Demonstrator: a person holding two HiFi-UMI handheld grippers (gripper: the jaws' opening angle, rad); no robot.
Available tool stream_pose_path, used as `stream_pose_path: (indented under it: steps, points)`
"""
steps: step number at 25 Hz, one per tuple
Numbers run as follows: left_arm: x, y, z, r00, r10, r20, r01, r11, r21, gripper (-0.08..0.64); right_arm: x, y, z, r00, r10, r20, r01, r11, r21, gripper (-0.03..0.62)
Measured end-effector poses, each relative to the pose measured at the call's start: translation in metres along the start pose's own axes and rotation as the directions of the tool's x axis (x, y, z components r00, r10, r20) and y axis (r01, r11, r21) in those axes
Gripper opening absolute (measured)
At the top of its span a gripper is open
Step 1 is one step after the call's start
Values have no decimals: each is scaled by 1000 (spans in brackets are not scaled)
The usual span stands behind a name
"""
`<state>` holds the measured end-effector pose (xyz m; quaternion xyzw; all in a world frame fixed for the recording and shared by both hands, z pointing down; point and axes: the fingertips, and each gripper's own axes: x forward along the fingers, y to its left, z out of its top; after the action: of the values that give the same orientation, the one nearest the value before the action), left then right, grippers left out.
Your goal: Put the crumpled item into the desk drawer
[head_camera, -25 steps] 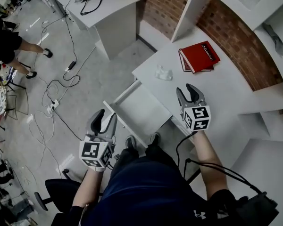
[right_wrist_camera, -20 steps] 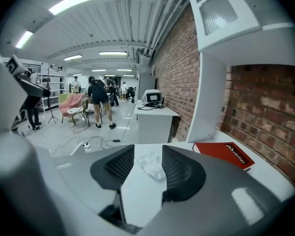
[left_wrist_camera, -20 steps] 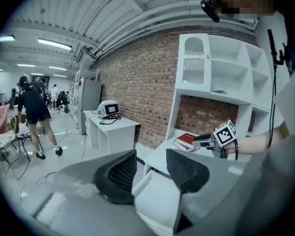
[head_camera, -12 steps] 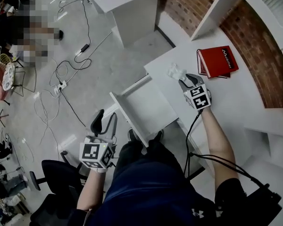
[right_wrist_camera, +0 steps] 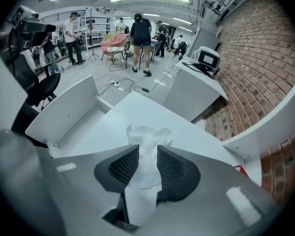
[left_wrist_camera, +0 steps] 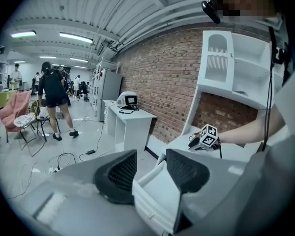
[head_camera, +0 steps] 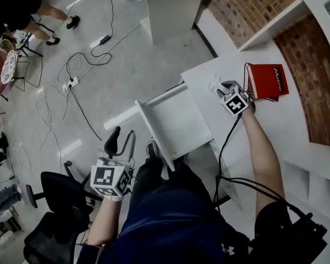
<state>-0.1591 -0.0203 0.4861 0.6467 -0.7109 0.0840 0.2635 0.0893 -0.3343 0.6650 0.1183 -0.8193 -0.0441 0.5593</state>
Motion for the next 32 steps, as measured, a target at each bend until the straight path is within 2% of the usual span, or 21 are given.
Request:
stream_pose_path:
  steps: [6, 10, 14, 19, 24, 28, 32]
  points:
    - [-12, 19, -7, 999, 37, -4, -37, 999, -13, 196, 15, 2, 1, 998, 31, -60, -33, 999, -32, 54]
    - [-11, 16, -4, 1000, 30, 2, -29, 999, -29, 195, 17, 4, 3, 998, 40, -53, -40, 999, -11, 18]
    - [-5, 9, -2, 1000, 12, 3, -12, 1000, -22, 195, 13, 4, 6, 999, 46, -17, -45, 998, 35, 8]
    - [2, -1, 5, 1000, -16, 7, 16, 1000, -1, 195, -3, 9, 11, 999, 32, 35, -33, 999, 38, 6]
    - [4, -8, 12, 999, -48, 21, 47, 998, 31, 195, -34, 18, 16, 995, 6, 99, -17, 993, 114, 5]
    - [7, -16, 17, 997, -74, 30, 72, 995, 64, 195, -61, 25, 22, 984, -38, 177, 7, 985, 175, 5]
    - [10, -27, 21, 994, -100, 34, 97, 992, 75, 195, -88, 30, 29, 959, -90, 270, 16, 965, 263, 5]
